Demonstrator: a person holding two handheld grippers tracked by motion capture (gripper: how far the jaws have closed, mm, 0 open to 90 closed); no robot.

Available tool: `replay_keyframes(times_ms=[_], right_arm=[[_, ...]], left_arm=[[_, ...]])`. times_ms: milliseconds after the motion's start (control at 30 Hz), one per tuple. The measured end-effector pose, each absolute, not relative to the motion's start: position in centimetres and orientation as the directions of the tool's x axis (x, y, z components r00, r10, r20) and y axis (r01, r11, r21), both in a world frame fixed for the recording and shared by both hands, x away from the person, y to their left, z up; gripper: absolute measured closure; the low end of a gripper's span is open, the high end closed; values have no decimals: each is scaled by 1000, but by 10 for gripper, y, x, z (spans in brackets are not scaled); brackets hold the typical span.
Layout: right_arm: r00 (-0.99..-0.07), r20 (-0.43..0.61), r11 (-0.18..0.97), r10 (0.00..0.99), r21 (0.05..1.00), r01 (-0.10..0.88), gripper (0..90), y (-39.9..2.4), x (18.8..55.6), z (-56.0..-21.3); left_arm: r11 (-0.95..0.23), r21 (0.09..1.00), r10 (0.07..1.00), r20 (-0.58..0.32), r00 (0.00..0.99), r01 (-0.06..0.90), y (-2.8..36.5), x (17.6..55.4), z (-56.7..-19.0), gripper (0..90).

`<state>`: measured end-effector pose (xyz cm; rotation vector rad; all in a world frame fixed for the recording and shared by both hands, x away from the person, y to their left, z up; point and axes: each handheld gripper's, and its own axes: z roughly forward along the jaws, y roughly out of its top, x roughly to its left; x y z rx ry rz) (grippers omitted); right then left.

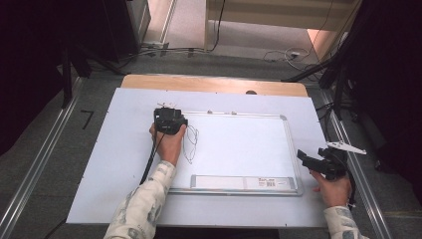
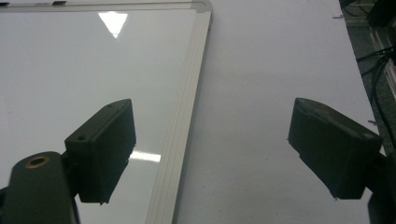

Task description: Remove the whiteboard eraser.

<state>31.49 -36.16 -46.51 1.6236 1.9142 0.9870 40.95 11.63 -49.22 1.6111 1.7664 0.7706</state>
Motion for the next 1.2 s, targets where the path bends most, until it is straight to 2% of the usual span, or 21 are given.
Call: replay_keyframes(times_ms=[567, 1200], right_arm=[[-213, 117, 52, 970, 755, 654, 137, -361, 314, -465], [-213, 121, 49, 970, 756, 652, 137, -362, 314, -465]], left_arm=[[83, 769, 995, -33, -90, 634, 110, 410, -495, 405], [88, 759, 996, -48, -80, 645, 112, 411, -496, 407]])
